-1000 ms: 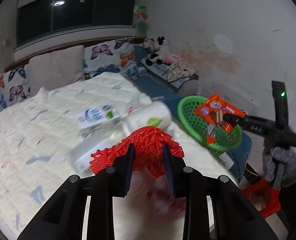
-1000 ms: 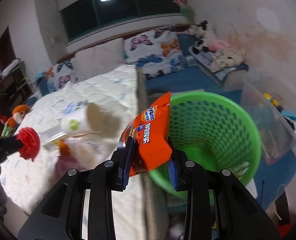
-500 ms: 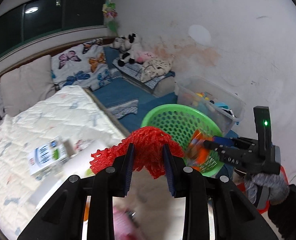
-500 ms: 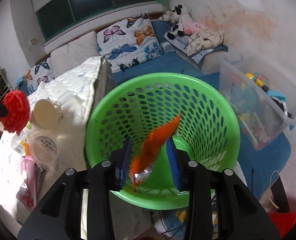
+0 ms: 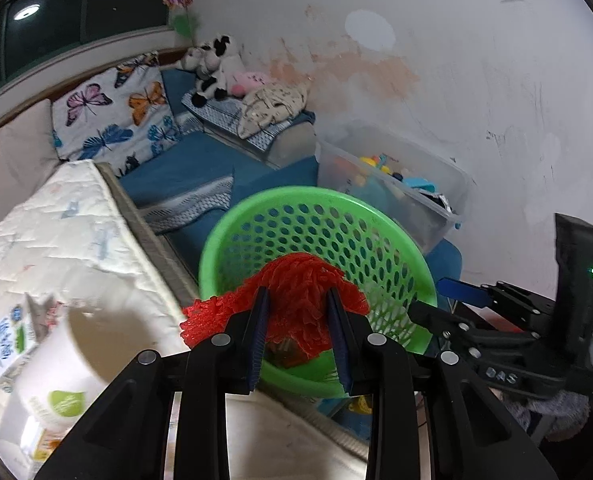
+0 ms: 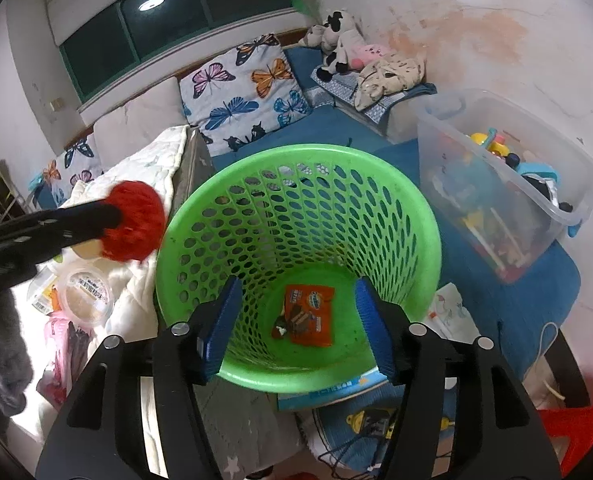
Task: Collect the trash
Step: 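Carry both items over the green basket and open both tools to drop them, then move both tools back over the remaining trash on the bed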
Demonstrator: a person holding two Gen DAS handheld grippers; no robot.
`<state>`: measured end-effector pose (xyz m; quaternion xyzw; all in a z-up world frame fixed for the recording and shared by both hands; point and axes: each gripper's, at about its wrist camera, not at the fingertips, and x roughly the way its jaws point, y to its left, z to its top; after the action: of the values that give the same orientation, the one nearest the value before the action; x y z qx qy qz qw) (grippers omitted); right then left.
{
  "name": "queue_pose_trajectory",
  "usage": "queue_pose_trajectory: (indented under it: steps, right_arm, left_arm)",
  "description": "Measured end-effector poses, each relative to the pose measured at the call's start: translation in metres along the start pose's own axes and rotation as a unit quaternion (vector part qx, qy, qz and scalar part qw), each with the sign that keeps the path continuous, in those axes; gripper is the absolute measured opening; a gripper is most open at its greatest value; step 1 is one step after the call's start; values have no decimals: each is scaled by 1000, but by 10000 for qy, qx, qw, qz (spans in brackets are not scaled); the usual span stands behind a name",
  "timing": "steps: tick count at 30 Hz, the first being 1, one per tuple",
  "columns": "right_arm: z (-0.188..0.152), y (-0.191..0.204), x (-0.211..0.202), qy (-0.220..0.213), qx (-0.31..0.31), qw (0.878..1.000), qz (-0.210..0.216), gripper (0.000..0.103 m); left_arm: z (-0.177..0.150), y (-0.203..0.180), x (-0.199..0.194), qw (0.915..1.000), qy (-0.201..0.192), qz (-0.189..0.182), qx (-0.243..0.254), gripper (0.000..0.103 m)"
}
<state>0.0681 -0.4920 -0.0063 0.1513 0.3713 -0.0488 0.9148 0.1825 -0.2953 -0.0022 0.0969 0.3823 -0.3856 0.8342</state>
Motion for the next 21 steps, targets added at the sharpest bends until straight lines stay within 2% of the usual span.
queue_pose_trajectory:
  steps: [4, 6, 8, 10, 16, 21]
  right_arm:
    - [-4, -2, -6, -18, 28, 10000, 29, 67]
    - [-5, -3, -7, -21, 47, 10000, 47, 68]
    - [-6, -4, -8, -11, 73, 10000, 48, 69]
    - [-8, -4, -9, 6, 93, 9999, 61, 69]
    - [-11, -1, -9, 29, 90, 9999, 56, 70]
    - [-12, 5, -13, 0, 52, 10000, 62, 72]
  left_arm:
    - [-2, -10, 15, 9999, 122, -57, 33, 31]
    - [-4, -12, 19, 9999, 155, -53, 41, 38]
    - [-6, -13, 22, 9998, 179, -56, 2, 52]
    - [-8, -13, 23, 9998, 176, -35, -12, 58]
    - [-13, -13, 18, 9999, 95, -76, 2, 66]
    - [-17, -9, 4, 10000, -6, 4, -38, 67]
